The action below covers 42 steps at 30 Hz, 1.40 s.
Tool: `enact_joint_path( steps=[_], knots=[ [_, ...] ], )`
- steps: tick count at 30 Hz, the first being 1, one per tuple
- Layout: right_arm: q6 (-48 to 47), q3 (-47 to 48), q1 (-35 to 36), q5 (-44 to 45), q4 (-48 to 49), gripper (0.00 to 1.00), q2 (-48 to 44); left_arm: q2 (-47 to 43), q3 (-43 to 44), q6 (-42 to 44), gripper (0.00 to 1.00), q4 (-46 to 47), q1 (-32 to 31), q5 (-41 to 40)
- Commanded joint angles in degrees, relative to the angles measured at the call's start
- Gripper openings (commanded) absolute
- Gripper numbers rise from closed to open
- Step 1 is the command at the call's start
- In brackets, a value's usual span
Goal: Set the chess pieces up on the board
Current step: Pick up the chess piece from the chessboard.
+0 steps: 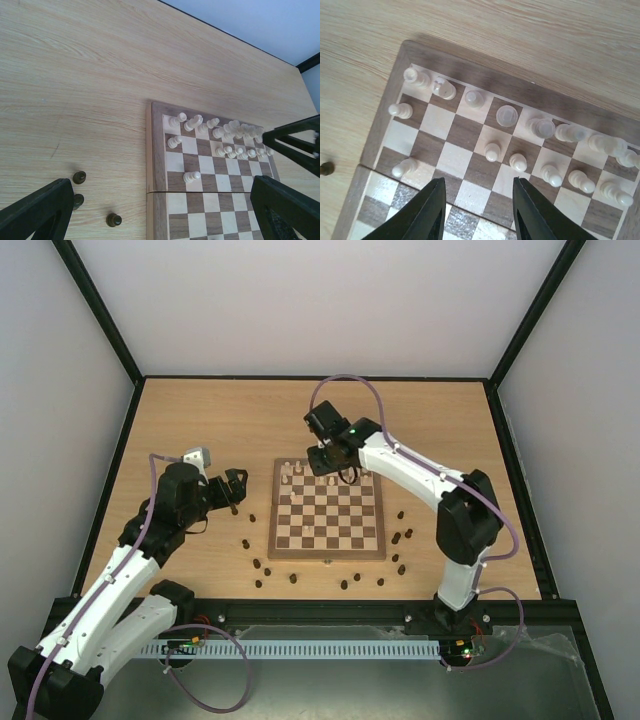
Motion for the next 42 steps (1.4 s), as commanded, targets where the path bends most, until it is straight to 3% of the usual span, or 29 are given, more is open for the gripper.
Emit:
enact_joint_path(
  steps=[1, 17, 26, 32, 42],
  knots=[
    [0.16, -2.49, -0.21, -2.13, -2.88, 0.38, -4.35, -0.16, 1.35, 0.21, 0.99, 0.89, -0.26, -0.36],
    [-0.19, -12.34, 0.52, -11.34, 0.77, 0.44, -13.07, -0.74, 3.18, 0.26, 0.99, -0.85, -0.24, -0.83],
    [1.47, -22.46, 7.61, -7.91, 1.83, 0.47, -17.56, -1.35, 3.96, 0.08, 0.99, -1.92, -0.22, -1.41],
    [3.08, -24.91, 11.15, -5.44, 2.49, 0.47, -16.63, -1.58, 3.87, -0.1, 0.99, -1.57, -0.23, -1.07],
    [3.66, -21.06, 14.89, -4.24, 3.17, 0.46, -10.12, -2.67, 4.02, 0.08, 0.99, -2.58, -0.21, -0.99]
  ],
)
